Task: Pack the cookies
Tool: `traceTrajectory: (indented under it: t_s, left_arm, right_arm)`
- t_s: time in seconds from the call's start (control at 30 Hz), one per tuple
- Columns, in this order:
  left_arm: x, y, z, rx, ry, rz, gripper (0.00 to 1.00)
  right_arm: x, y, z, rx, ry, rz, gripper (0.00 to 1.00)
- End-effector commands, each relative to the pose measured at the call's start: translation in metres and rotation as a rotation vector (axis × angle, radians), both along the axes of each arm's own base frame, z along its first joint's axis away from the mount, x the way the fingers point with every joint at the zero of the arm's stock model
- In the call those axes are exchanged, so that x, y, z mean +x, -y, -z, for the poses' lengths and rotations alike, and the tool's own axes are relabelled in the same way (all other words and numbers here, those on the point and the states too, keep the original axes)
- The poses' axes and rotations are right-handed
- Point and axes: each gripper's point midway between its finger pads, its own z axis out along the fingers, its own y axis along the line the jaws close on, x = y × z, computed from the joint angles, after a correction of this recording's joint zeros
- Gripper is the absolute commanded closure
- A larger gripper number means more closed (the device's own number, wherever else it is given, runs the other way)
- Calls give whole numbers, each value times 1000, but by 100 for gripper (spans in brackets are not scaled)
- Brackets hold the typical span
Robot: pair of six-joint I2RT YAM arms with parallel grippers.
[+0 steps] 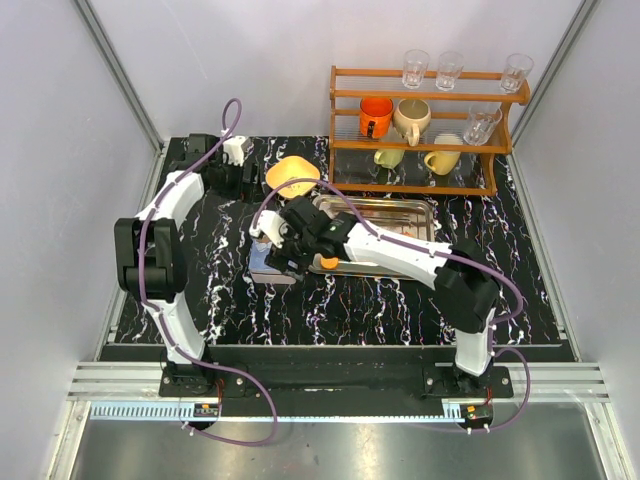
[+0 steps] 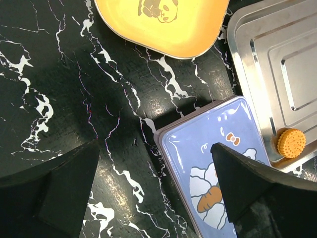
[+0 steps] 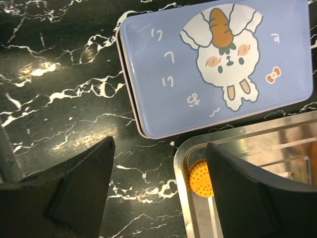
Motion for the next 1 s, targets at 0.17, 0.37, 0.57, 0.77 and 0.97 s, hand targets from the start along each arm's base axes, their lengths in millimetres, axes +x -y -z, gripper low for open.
traceTrajectory:
  t_s: [0.17, 0.37, 0.57, 0.77, 0.97]
  left_arm:
    - [19, 0, -9, -6, 33, -20, 1]
    - [25, -1, -7, -5, 31, -28, 1]
    - [30, 5, -2, -2, 22, -20, 1]
    - [33, 7, 3, -13, 10, -16, 1]
    - [35, 14, 9, -24, -4, -8, 1]
  right_arm:
    - [10, -19, 3, -109, 217, -41, 9]
    - [11, -32, 21, -172, 289, -57, 9]
    - [14, -39, 33, -201, 318, -53, 9]
    - [9, -41, 49, -243, 375, -72, 11]
    - [0, -43, 63, -277, 461, -87, 14]
